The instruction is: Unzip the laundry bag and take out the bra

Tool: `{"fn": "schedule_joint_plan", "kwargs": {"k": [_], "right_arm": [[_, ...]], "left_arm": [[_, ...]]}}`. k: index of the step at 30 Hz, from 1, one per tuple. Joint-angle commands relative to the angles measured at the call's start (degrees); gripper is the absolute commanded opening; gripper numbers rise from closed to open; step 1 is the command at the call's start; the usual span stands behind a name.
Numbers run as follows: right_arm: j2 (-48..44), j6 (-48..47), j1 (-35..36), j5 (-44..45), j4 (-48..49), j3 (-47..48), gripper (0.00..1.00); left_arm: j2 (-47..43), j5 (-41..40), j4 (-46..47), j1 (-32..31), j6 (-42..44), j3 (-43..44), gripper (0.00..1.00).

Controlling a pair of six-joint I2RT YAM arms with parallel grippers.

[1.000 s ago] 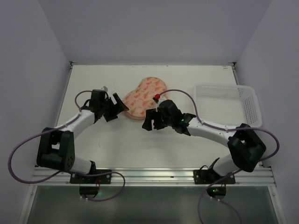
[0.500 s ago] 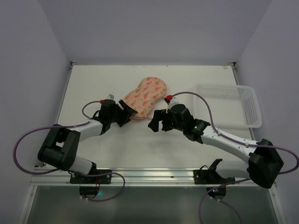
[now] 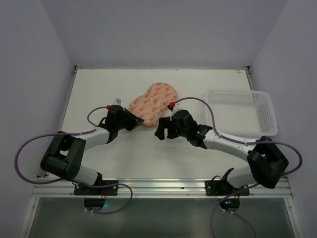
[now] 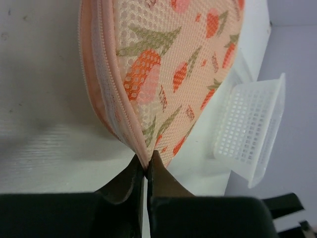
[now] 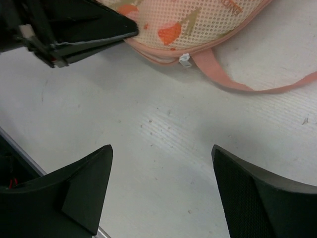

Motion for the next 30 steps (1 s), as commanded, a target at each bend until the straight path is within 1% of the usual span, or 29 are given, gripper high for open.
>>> {"fn": "schedule_joint_plan", "kwargs": {"k": [1, 6, 11, 19, 30], "right_arm": [[4.3, -1.4, -0.1, 0.1, 4.5, 3.4, 0.79], [9.0, -3.1, -0.1, -2.7, 6.7, 6.2, 0.66], [13.5, -3.6, -0.1, -3.7, 6.6, 10.0, 0.64], [18.1, -2.5, 0.1, -4.3, 6.1, 12.9, 0.61], [19.2, -3.0, 0.2, -3.6, 5.0, 15.9, 0.44]], "left_arm": [[-5.9, -0.8, -1.4, -0.5, 0.0, 1.7, 0.00], [-10.1, 1.7, -6.4, -0.5, 0.8, 3.0, 0.00], [-13.3, 1.9, -9.2, -0.6, 0.7, 2.9, 0.00], [-15.7, 2.7, -11.3, -0.6, 1.5, 4.1, 0.00], [-17.0, 3.5, -12.8, -0.6, 2.4, 4.2, 0.00]]}}
